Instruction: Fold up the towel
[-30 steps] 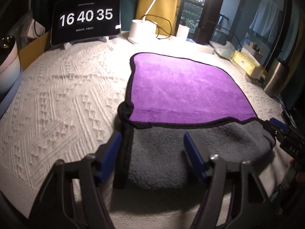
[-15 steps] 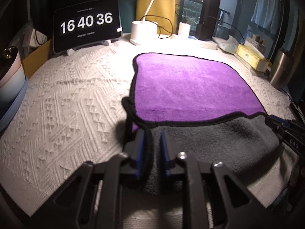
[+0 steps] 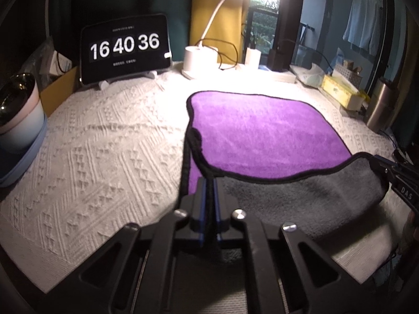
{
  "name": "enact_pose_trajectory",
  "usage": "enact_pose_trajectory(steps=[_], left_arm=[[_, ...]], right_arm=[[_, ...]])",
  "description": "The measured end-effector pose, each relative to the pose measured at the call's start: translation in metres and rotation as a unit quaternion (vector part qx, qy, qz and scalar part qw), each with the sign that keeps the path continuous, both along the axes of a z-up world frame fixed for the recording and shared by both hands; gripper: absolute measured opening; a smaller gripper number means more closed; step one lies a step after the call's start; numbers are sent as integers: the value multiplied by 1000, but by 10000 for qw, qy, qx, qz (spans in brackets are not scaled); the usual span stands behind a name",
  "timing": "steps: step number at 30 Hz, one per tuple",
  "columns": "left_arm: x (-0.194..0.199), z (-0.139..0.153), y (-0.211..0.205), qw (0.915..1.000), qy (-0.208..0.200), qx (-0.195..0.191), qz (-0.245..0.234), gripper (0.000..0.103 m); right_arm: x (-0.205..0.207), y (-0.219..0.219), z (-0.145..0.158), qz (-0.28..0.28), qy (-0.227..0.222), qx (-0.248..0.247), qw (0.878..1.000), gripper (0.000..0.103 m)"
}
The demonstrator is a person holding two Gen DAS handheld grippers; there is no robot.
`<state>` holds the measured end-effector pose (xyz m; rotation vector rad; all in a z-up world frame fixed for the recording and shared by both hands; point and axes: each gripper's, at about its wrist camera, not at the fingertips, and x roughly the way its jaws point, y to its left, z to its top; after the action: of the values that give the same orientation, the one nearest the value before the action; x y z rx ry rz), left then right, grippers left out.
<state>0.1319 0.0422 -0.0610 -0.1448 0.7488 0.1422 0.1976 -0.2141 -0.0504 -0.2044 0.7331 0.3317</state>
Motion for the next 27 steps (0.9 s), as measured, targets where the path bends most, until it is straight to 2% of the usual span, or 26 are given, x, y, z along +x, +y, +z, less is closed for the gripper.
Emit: enact_pose_trajectory(steps=[16,27], left_arm=[[4,31,8,9984,-528,140,160,5],[17,40,18,9970,-716,104,258,5]], right_arm=[[3,-1,32,-76,-527,-77,9985,5],[16,4,38,-135,-761,-203,9968,5]])
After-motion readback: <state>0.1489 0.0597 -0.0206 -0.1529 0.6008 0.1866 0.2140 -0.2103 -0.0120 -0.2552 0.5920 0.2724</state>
